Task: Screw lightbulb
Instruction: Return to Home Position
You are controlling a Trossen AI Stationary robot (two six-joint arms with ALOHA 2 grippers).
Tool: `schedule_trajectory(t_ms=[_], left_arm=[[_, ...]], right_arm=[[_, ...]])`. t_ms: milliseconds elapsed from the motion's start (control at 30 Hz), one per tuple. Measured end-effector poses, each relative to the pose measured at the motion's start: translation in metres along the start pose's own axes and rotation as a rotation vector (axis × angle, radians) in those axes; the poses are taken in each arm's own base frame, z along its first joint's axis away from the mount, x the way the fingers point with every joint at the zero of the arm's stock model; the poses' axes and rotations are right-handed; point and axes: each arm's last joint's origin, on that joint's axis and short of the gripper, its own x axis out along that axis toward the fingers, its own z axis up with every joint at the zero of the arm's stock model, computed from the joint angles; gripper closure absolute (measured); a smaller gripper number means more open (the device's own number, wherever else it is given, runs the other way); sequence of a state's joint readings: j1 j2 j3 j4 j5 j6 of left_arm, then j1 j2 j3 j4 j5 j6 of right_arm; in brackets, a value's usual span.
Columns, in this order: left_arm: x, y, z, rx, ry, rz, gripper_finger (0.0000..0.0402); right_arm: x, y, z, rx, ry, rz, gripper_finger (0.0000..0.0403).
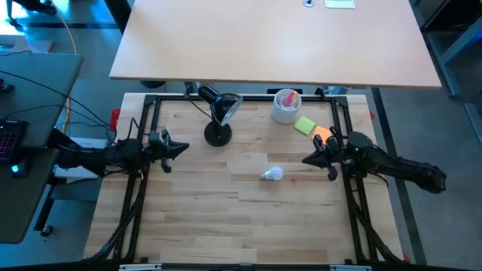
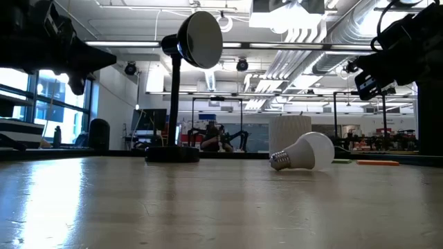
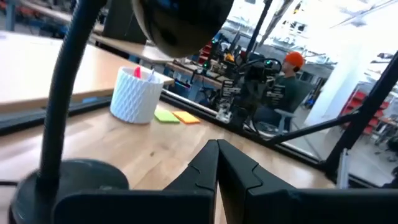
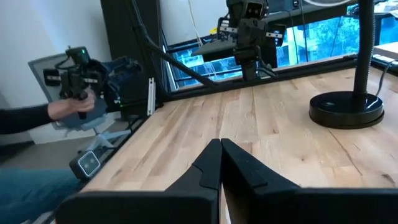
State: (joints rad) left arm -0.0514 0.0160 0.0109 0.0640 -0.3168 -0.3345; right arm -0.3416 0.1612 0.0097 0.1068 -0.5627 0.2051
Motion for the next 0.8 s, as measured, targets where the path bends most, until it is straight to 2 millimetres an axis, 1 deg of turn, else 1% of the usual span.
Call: schedule_trajectory(t_ms=[200, 400, 533, 633, 800], left_arm=[[0.0, 0.001, 0.0, 0.138, -0.008, 0.023, 0.0402], [0.001, 0.001, -0.002, 0.261, 0.02, 0.042, 0.0401], [0.002, 0.003, -0.002, 0.242, 0.016, 0.093, 0.0401], [0.002, 0.003, -0.002, 0.213, 0.013, 0.094, 0.0401], [0.002, 0.003, -0.002, 0.211, 0.014, 0.094, 0.0401]], right_arm=[[-0.001, 0.0, 0.006, 0.015, -0.053, 0.006, 0.0401], [-0.002, -0.003, 0.006, 0.045, -0.057, -0.037, 0.0401], [-0.003, -0.006, 0.008, 0.002, -0.089, -0.103, 0.0401], [-0.004, -0.008, 0.008, -0.01, -0.094, -0.153, 0.0401], [-0.004, -0.01, 0.005, 0.073, -0.075, -0.189, 0.0401]])
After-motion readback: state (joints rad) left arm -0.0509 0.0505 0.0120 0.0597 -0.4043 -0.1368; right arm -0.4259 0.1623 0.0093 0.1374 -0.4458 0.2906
